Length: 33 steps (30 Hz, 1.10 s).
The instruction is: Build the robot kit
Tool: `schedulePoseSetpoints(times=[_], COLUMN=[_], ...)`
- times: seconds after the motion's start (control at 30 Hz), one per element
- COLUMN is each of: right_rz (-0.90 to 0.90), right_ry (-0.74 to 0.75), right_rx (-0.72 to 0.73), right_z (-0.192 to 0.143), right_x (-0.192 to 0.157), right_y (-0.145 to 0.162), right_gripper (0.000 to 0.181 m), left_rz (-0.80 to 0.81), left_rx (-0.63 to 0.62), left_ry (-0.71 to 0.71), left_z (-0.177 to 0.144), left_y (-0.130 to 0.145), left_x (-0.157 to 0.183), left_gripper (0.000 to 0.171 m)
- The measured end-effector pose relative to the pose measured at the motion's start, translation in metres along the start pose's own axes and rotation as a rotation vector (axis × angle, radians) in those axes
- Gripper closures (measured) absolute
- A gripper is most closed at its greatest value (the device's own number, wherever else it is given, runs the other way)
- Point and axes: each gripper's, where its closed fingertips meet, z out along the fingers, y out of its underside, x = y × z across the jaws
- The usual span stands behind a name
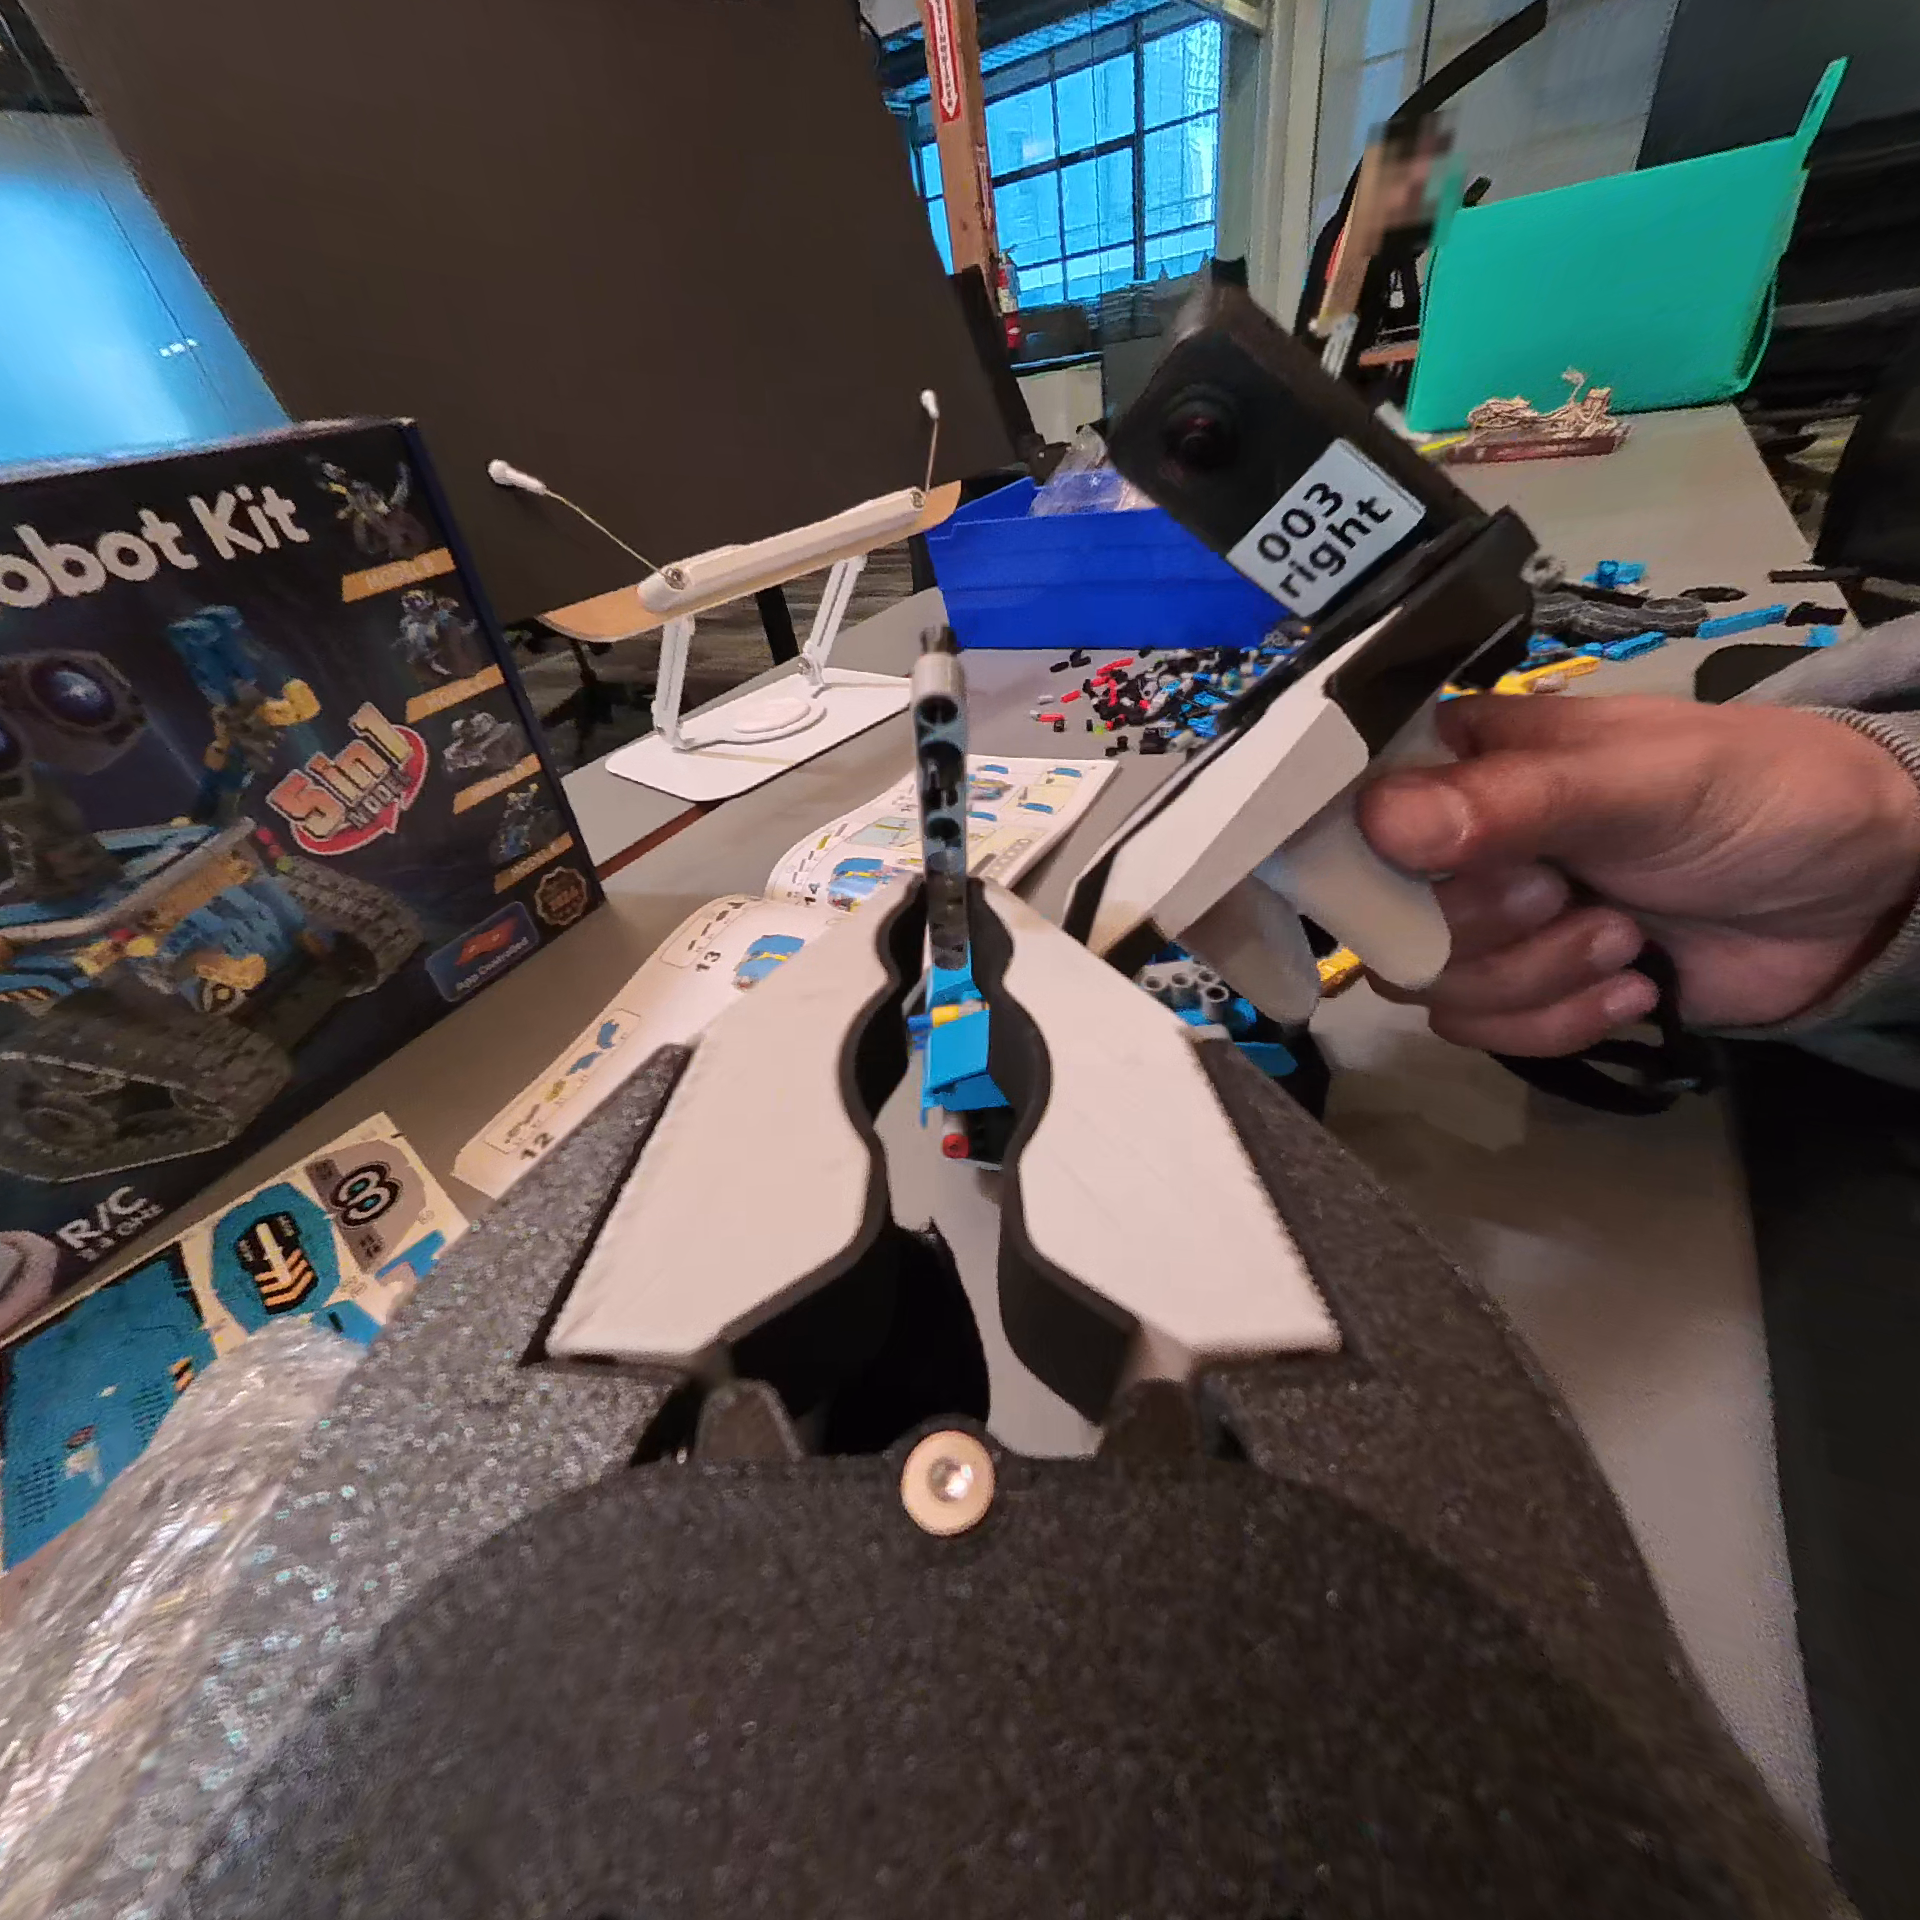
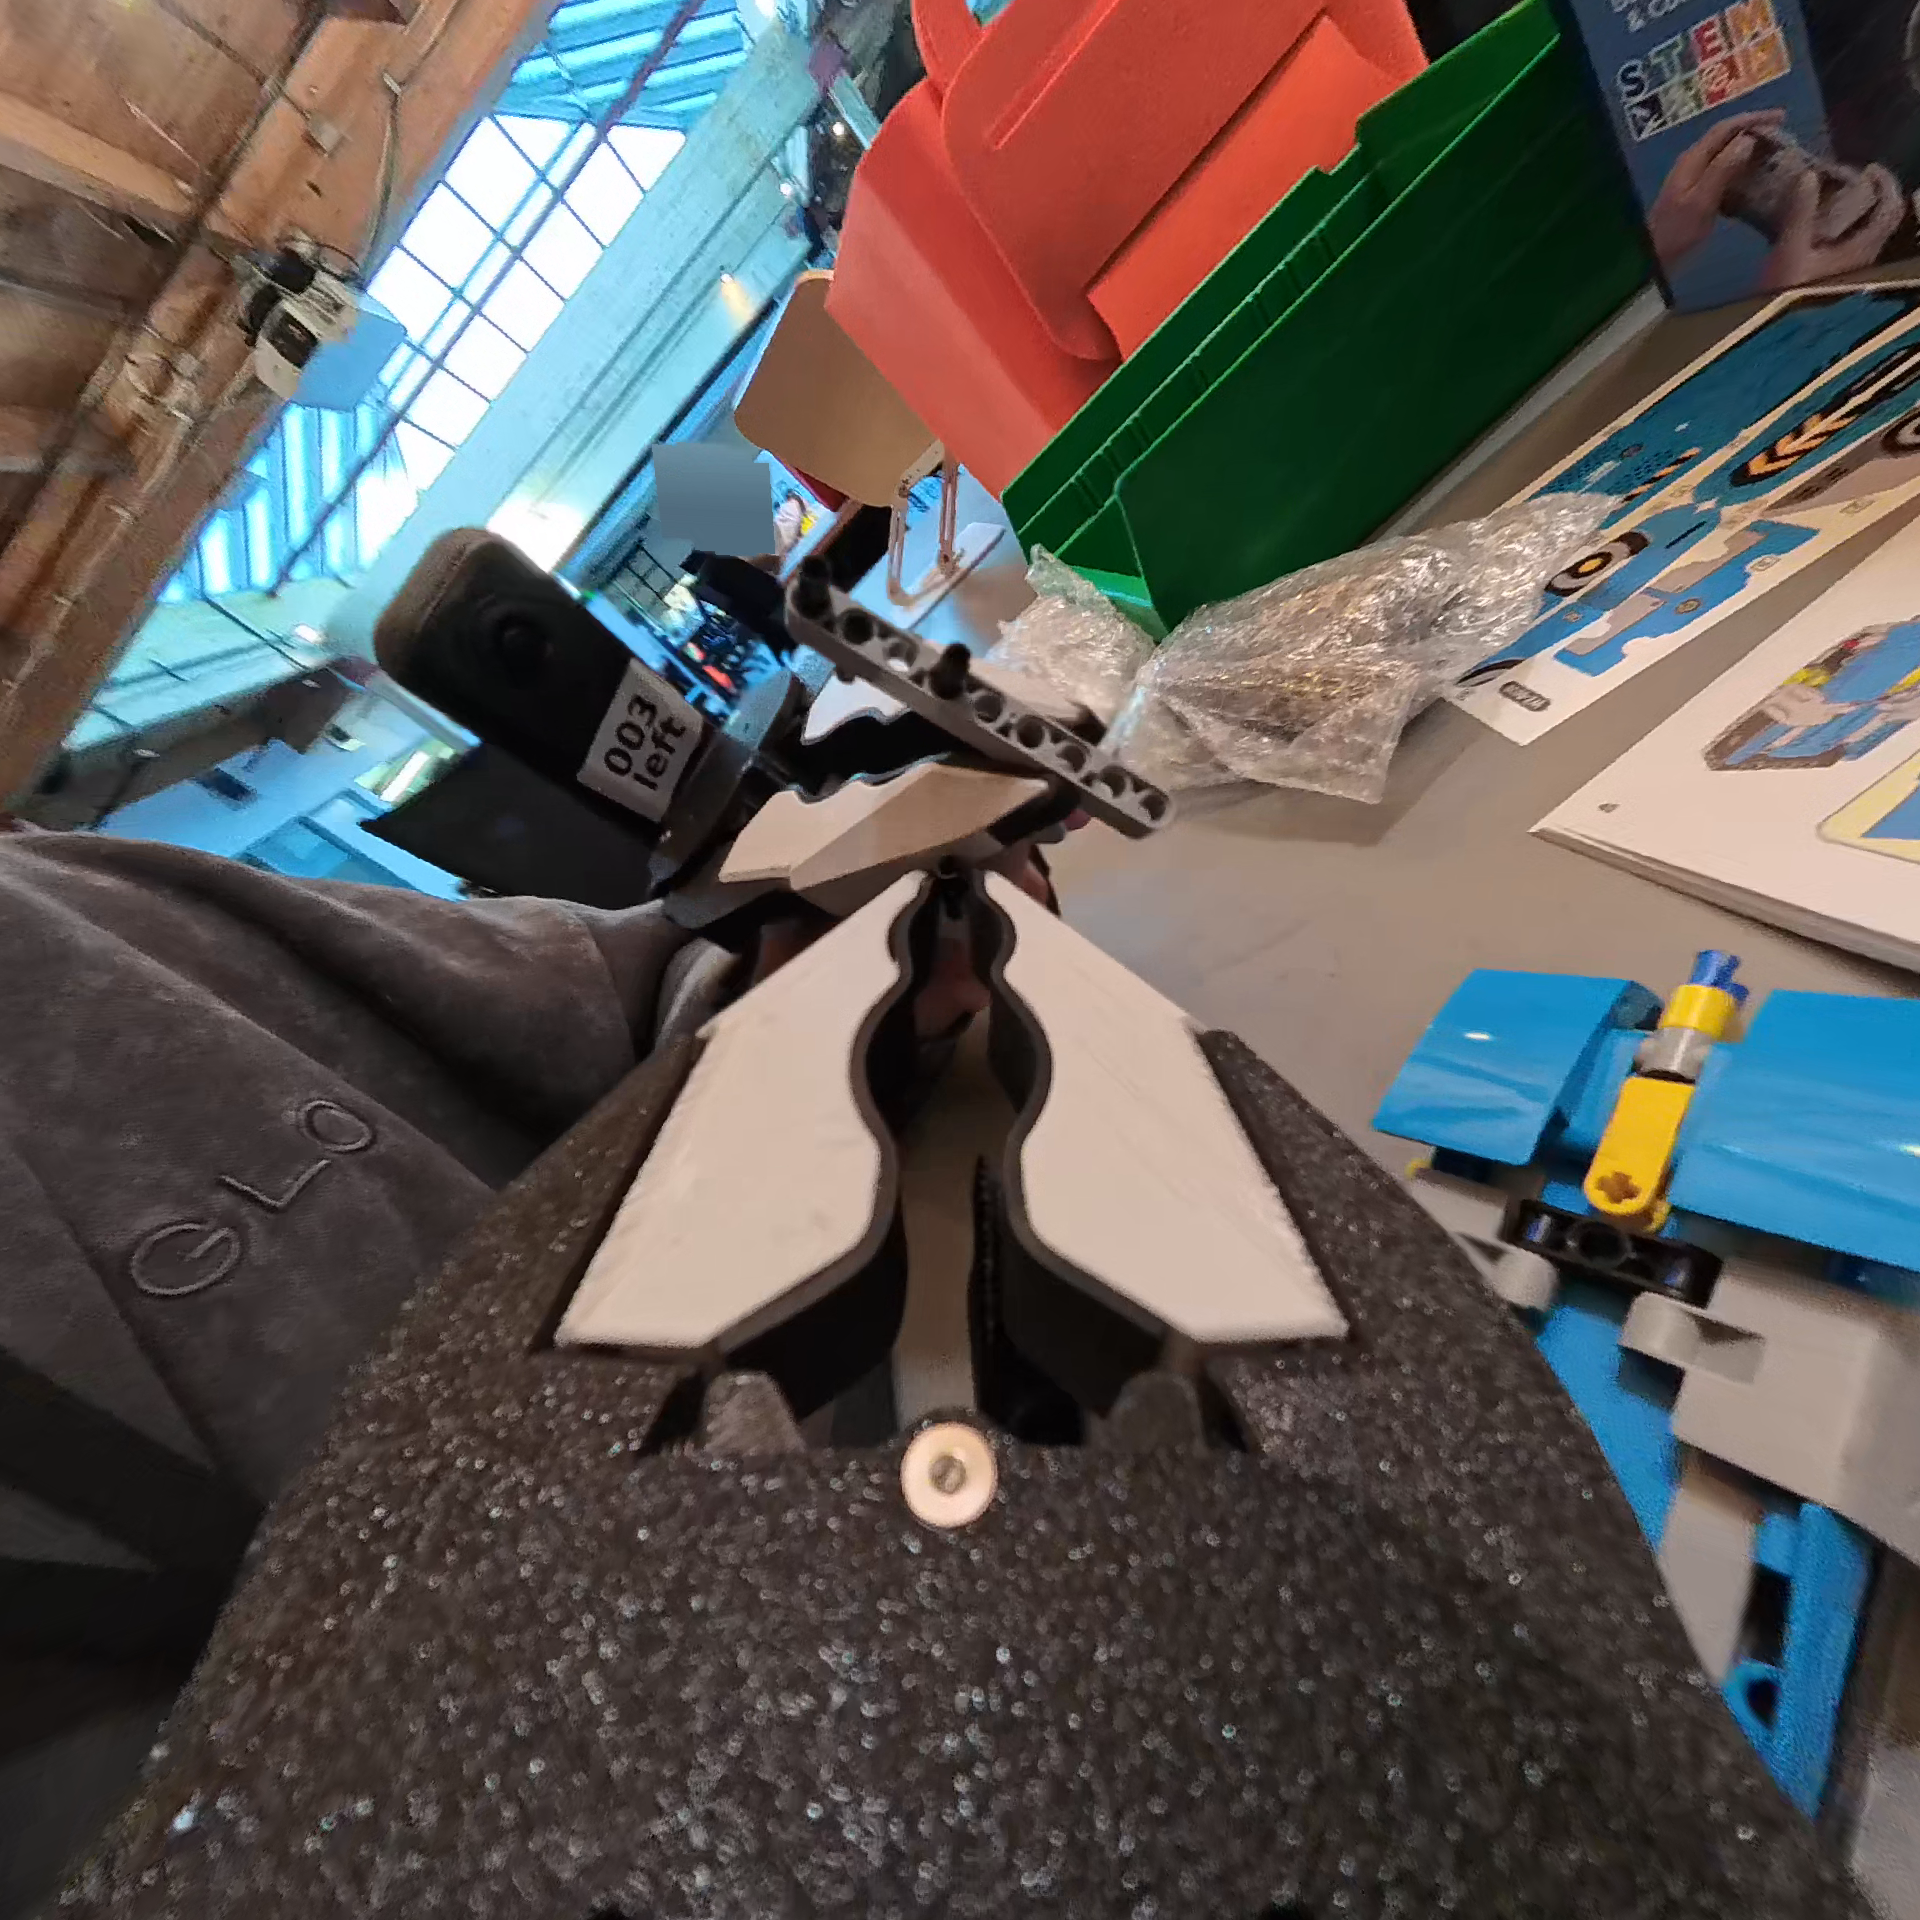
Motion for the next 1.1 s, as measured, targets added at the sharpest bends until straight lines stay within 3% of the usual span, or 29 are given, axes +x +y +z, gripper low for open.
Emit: schedulePoseSetpoints(times=[0.23,0.5,0.77,0.97,1.1], right_rz=[0.181,0.114,-0.175,-0.455,-0.537], right_ry=[-0.168,-0.186,-0.092,-0.126,-0.033], right_rx=[0.021,-0.080,-0.120,-0.010,0.047], right_z=[0.000,-0.004,-0.006,-0.017,-0.028], right_x=[-0.008,-0.015,-0.018,-0.043,-0.036], right_y=[0.001,0.017,0.020,0.001,-0.015], right_gripper=[0.176,0.175,0.178,0.178,0.178], left_rz=[0.046,0.142,-0.287,-0.683,-0.754], left_rx=[0.030,-0.020,0.000,0.137,0.170], left_ry=[0.043,0.216,0.444,0.619,0.693], left_z=[-0.003,-0.006,-0.007,-0.016,-0.018], left_y=[-0.006,0.000,-0.003,-0.023,-0.027], left_x=[0.007,0.028,0.037,0.026,0.032], left_gripper=[0.164,0.165,0.165,0.165,0.164])
